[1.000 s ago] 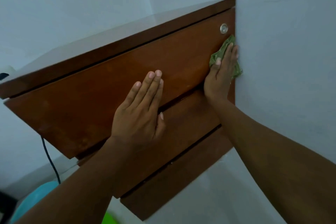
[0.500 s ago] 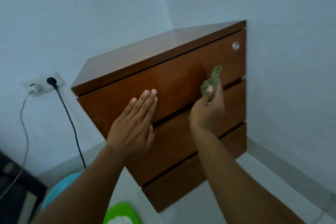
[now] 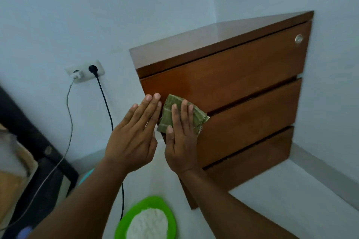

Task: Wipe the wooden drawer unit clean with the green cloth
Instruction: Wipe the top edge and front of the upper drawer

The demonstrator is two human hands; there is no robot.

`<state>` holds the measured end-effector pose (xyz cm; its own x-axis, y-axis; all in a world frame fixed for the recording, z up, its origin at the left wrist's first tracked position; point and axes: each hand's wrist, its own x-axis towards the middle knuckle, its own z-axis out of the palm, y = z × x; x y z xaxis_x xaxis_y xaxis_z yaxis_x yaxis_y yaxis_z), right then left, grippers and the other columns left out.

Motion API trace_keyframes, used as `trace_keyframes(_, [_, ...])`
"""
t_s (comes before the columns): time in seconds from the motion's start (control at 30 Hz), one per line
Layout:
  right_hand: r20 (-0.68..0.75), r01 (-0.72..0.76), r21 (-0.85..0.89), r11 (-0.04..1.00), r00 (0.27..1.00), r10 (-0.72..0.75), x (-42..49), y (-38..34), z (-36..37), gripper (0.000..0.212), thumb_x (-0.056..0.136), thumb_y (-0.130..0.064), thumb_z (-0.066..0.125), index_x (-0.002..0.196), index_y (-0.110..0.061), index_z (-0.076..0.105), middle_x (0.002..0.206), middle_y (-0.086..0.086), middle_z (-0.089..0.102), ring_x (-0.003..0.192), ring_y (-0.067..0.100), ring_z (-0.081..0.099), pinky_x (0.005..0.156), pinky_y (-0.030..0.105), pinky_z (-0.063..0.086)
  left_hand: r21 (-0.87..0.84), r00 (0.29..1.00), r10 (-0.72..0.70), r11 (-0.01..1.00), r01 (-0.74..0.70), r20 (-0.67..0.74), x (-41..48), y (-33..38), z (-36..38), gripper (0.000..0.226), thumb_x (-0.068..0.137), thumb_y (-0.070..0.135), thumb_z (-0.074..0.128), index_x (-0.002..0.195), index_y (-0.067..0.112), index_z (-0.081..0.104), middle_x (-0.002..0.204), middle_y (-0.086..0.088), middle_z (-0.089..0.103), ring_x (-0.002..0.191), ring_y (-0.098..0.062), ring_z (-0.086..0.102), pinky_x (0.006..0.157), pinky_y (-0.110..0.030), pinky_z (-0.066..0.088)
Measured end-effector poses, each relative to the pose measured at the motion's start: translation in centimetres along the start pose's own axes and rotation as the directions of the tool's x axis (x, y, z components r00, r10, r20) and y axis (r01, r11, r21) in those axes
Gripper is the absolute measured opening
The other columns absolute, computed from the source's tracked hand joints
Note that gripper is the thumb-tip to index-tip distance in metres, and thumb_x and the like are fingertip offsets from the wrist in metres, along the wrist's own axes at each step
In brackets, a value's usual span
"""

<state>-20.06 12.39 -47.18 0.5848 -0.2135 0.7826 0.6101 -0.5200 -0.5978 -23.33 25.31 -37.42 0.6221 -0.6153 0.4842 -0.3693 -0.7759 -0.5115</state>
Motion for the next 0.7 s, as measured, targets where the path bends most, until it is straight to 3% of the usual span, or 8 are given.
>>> trace_keyframes(0.13, [0.021,0.034,-0.154,0.987,0.999,-0.031,-0.4,0.9,0.9,0.056,0.107,-0.037,0.025,0.159,-0.024,0.009,0.169,0.002,-0.002,0.156,0.026,-0.002,0.124,0.052,0.018,0.006,1.0,0.011,1.0,-0.011,-0.009,0.2,0.2,0.9,0.071,0.095,0.03,0.031,0.158,0.003,0.013,0.168,-0.014,0.005,0.156,-0.027,0.004,0.126,-0.046,0.013])
trace_keyframes(0.23, [-0.037,-0.01,-0.22,0.975,0.999,0.002,0.6,1.9,0.7,0.058,0.107,-0.038,0.025,0.159,-0.028,0.002,0.168,0.003,-0.004,0.156,0.026,-0.003,0.126,0.042,0.005,0.007,0.999,0.033,0.999,-0.033,-0.018,1.0,0.9,1.5,0.068,0.099,0.033,0.027,0.158,0.003,0.014,0.168,-0.015,0.006,0.156,-0.027,0.004,0.126,-0.046,0.014])
trace_keyframes(0.47, [-0.156,-0.103,-0.192,0.976,0.985,0.073,4.0,6.3,-3.6,0.058,0.106,-0.032,0.03,0.159,-0.017,0.012,0.168,0.009,0.0,0.156,0.026,-0.005,0.126,0.039,0.005,-0.029,0.997,0.074,0.997,-0.075,-0.038,4.4,4.7,3.3,0.069,0.1,0.038,0.028,0.158,0.003,0.015,0.167,-0.015,0.007,0.156,-0.026,0.004,0.126,-0.045,0.011])
trace_keyframes(0.6, [-0.239,-0.127,-0.165,0.978,0.967,0.086,6.5,10.3,-6.9,0.058,0.107,-0.026,0.033,0.159,-0.014,0.011,0.168,0.007,-0.003,0.156,0.027,-0.005,0.126,0.047,0.01,-0.044,0.991,0.113,0.992,-0.116,-0.07,7.7,7.5,4.4,0.068,0.1,0.038,0.027,0.158,0.002,0.018,0.167,-0.016,0.008,0.156,-0.026,0.006,0.126,-0.042,0.008])
trace_keyframes(0.7, [-0.294,-0.172,-0.146,0.974,0.948,0.124,8.2,13.3,-9.5,0.056,0.108,-0.025,0.03,0.159,-0.012,0.012,0.168,0.011,-0.001,0.156,0.026,-0.004,0.127,0.042,0.006,-0.037,0.986,0.14,0.989,-0.144,-0.086,10.3,9.8,5.1,0.069,0.101,0.038,0.027,0.157,0.001,0.017,0.167,-0.016,0.007,0.156,-0.026,0.005,0.126,-0.042,0.008])
